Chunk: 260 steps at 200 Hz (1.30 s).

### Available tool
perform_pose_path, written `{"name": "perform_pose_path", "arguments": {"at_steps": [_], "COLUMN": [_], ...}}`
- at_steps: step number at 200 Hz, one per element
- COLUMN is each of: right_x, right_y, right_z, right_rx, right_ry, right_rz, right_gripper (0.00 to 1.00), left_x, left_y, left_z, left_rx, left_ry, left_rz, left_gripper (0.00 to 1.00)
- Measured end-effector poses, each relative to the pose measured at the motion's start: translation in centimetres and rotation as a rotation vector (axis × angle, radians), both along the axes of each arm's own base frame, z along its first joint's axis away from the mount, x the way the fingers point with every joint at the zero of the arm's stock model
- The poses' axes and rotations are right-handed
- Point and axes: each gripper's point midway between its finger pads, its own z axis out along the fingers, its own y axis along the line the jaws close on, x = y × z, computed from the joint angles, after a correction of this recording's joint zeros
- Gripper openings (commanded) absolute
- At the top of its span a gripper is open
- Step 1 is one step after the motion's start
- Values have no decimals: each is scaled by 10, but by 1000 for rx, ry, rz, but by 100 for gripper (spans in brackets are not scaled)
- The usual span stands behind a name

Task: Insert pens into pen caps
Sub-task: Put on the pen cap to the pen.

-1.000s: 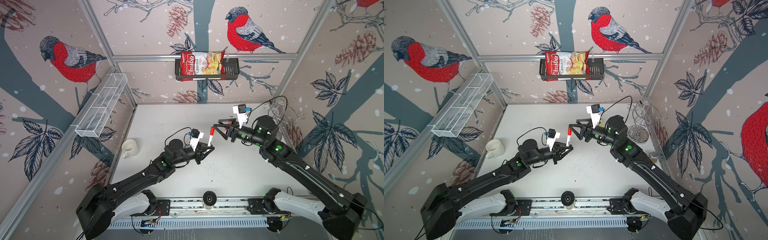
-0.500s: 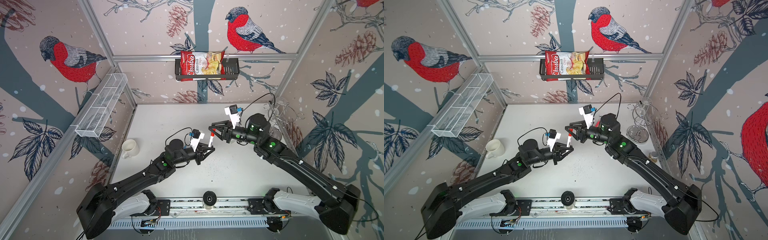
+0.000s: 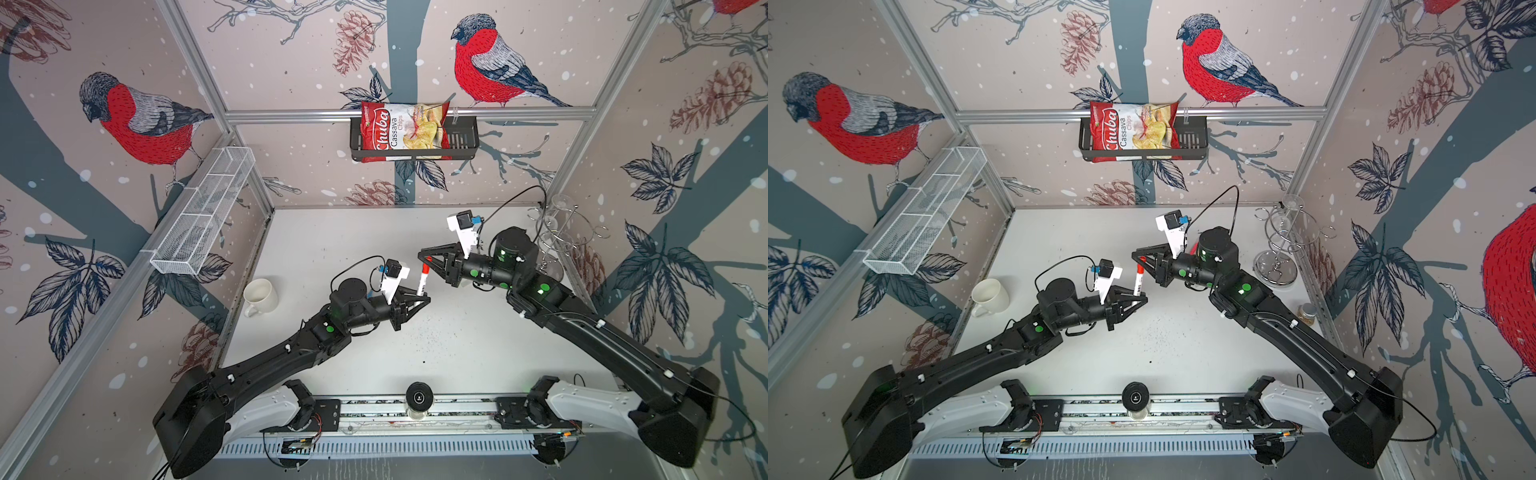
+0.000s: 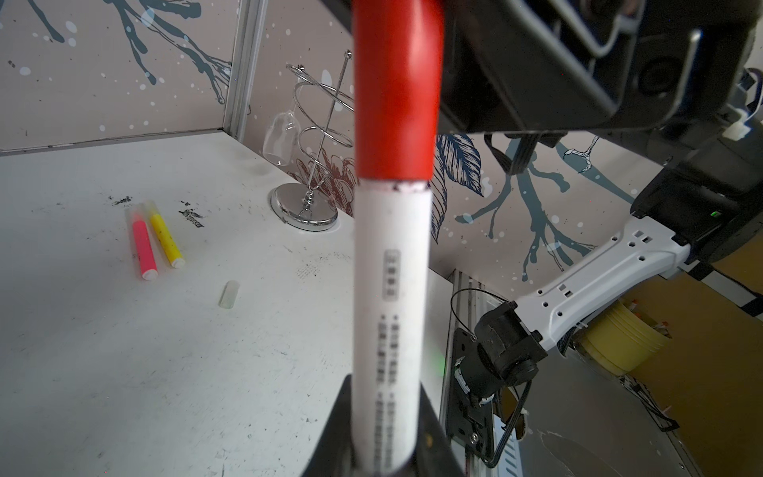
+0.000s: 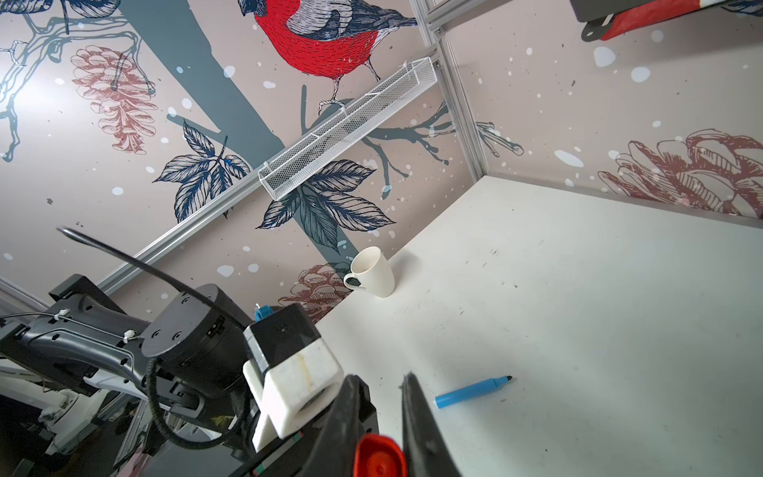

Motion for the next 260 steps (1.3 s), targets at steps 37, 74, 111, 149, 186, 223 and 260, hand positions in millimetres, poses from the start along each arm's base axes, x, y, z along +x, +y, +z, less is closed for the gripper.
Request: {"name": "perform_pose_path", "arguments": {"at_steps": [37,74,111,149,186,223,260], "right_x": [0,-3,-7,-9,-11,-11,-12], "right_y": [1,1,0,0,4,7,10], "right_z": [0,-4,-4,-3,-13,-24,-29], "right_rx": [-2,-7,10,34,40,44,43], "right_ry": [0,-16,-36,-59,-61,-46,-45], "right_rz": [1,8,12,17,28,11,-8], "right_gripper": [0,0,0,0,0,0,0], "left_x": [0,-3,-7,-9,-12,-13,-14], "left_y": [0,0,2,6,12,17,20], "left_z": [0,0,2,9,3,-3,-6], "left_rx": [0,3,0,-21,-23,-26,-28], "left_ry": [0,12,18,32,66,110,132], "left_rz": [0,-14,-34,-46,-61,-73,-81], "left_gripper": [0,0,0,0,0,0,0]}}
